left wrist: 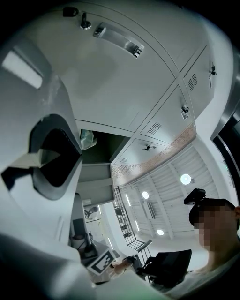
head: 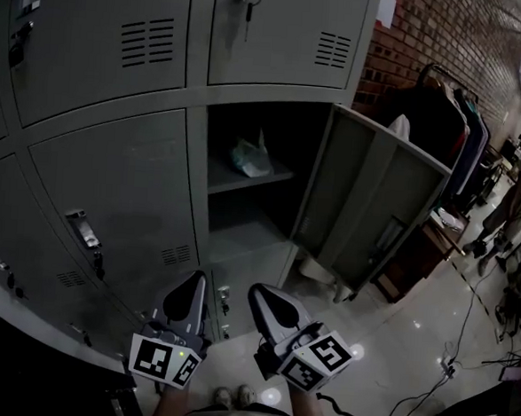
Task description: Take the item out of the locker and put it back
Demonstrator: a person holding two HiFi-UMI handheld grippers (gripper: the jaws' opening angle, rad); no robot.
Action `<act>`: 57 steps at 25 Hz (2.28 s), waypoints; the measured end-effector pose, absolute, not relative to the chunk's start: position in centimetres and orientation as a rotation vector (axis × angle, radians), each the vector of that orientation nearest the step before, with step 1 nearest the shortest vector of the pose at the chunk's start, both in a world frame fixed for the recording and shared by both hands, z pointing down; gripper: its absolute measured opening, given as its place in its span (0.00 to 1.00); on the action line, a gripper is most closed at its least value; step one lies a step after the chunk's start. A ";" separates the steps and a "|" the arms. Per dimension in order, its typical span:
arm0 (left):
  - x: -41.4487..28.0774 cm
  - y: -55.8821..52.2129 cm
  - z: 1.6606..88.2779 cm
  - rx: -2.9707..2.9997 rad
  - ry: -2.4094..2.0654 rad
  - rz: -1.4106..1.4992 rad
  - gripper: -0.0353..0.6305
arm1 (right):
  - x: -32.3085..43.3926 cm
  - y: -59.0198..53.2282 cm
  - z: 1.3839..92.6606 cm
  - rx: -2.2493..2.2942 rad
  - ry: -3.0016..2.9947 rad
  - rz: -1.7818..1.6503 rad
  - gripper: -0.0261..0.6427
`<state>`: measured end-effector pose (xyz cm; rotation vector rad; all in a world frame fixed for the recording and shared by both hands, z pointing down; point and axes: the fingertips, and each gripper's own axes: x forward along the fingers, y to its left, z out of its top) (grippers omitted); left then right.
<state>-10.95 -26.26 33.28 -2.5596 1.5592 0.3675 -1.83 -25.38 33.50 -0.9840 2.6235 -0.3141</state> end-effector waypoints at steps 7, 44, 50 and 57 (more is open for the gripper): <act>-10.3 -27.9 33.1 -2.553 1.568 0.381 0.06 | -0.7 -30.0 32.1 -1.081 2.625 -0.223 0.04; -13.3 -31.3 34.0 -2.530 1.665 0.393 0.06 | -3.3 -57.5 27.9 -1.539 2.773 -0.390 0.06; -13.1 -31.3 33.7 -2.532 1.654 0.392 0.06 | -2.8 -56.2 27.1 -1.483 2.759 -0.358 0.06; -12.9 -30.8 33.0 -2.537 1.618 0.404 0.06 | -0.7 -45.4 25.2 -1.127 2.601 -0.217 0.06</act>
